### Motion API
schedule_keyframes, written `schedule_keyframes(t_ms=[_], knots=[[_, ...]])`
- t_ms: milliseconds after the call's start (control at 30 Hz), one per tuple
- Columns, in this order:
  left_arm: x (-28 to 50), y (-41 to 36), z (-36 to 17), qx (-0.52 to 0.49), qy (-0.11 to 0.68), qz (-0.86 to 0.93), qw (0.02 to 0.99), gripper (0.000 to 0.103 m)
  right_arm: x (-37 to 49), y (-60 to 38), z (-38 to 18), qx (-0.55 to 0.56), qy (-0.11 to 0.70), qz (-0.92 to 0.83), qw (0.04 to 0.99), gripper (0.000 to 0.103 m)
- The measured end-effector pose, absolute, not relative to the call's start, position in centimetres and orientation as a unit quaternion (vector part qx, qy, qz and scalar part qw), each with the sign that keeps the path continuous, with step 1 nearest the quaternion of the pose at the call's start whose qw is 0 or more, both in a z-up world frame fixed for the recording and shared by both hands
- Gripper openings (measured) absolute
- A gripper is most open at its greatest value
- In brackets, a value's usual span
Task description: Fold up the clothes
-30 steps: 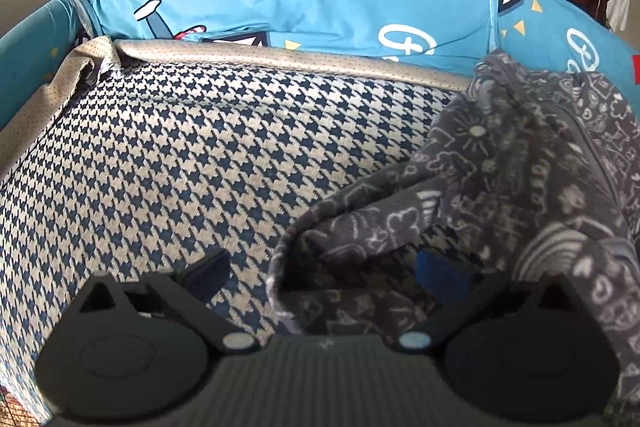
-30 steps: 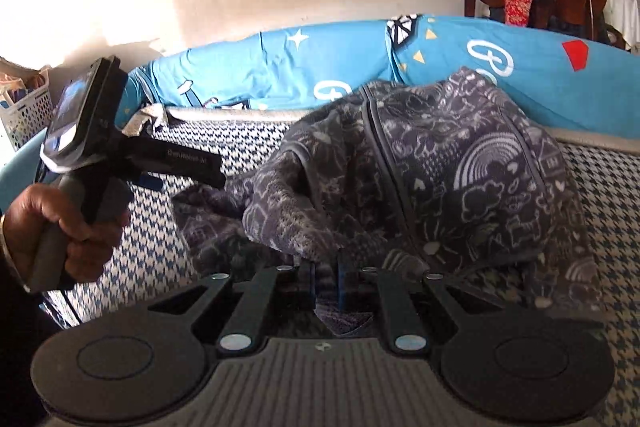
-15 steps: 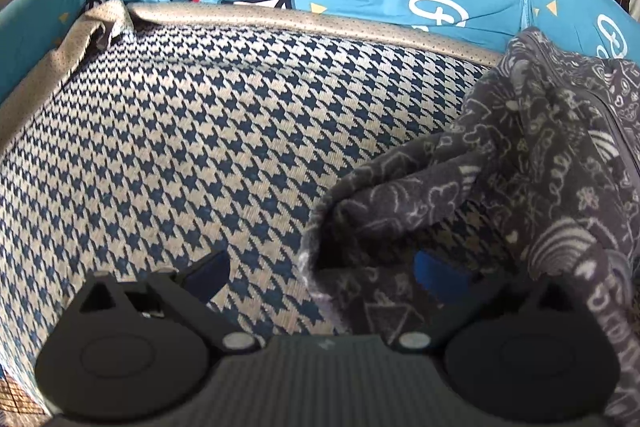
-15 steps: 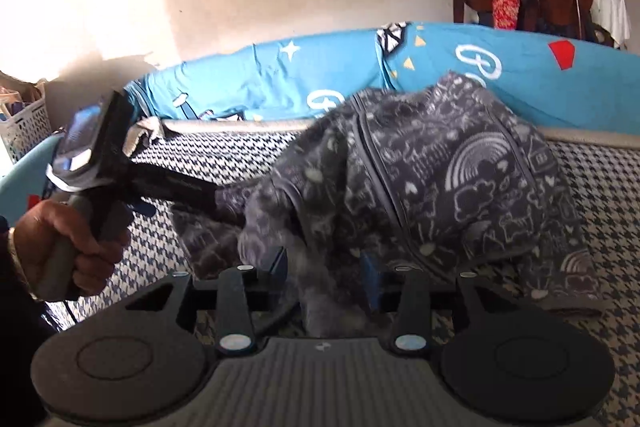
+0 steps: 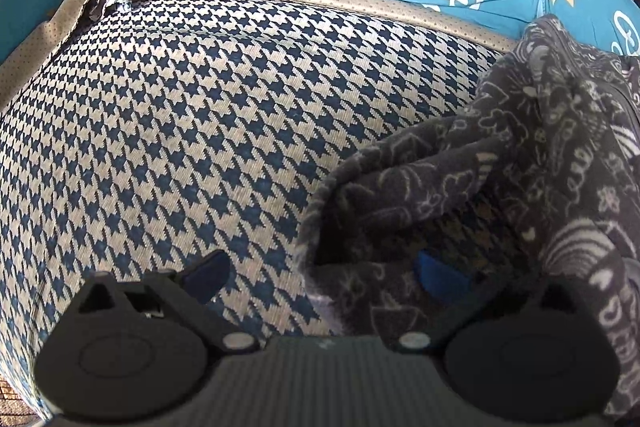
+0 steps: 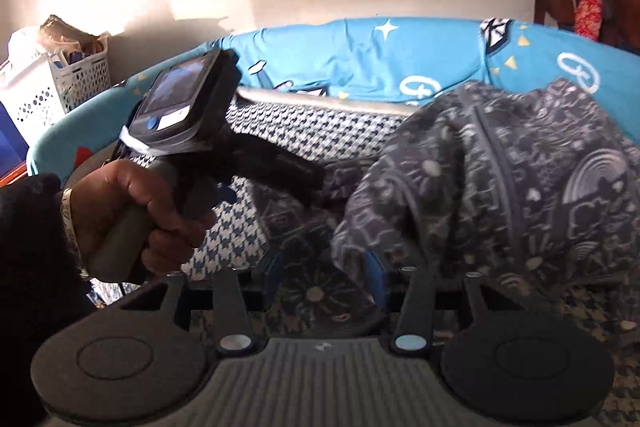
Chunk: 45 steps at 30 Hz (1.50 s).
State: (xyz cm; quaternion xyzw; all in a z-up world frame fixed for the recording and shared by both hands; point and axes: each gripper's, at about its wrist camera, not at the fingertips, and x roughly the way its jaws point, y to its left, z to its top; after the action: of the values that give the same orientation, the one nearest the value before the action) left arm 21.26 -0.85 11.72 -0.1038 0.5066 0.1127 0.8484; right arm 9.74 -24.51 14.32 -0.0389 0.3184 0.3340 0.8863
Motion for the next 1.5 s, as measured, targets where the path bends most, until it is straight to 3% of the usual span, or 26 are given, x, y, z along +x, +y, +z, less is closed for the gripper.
schedule_keyframes(t_ms=[300, 467, 533, 700, 833, 1500], knots=[[22.1, -2.2, 10.2, -0.086, 0.516, 0.114, 0.845, 0.102, 11.5, -22.3, 12.3, -0.045, 0.342, 0.330, 0.879, 0.045], [22.3, -2.8, 10.2, -0.088, 0.507, 0.111, 0.851, 0.082, 11.7, -22.7, 12.7, -0.035, 0.334, 0.323, 0.885, 0.045], [22.3, -3.3, 10.4, -0.080, 0.500, 0.106, 0.856, 0.065, 11.8, -23.0, 12.7, -0.031, 0.331, 0.316, 0.888, 0.045], [22.1, -4.3, 10.6, -0.066, 0.490, 0.102, 0.863, 0.050, 12.0, -24.1, 13.1, -0.017, 0.323, 0.299, 0.898, 0.045], [22.2, -4.6, 10.9, -0.056, 0.481, 0.115, 0.867, 0.029, 12.1, -24.9, 13.4, -0.009, 0.318, 0.287, 0.904, 0.045], [26.6, 1.6, 14.5, -0.006, 0.380, 0.281, 0.881, 0.025, 12.8, -27.0, 14.2, 0.048, 0.311, 0.267, 0.911, 0.045]])
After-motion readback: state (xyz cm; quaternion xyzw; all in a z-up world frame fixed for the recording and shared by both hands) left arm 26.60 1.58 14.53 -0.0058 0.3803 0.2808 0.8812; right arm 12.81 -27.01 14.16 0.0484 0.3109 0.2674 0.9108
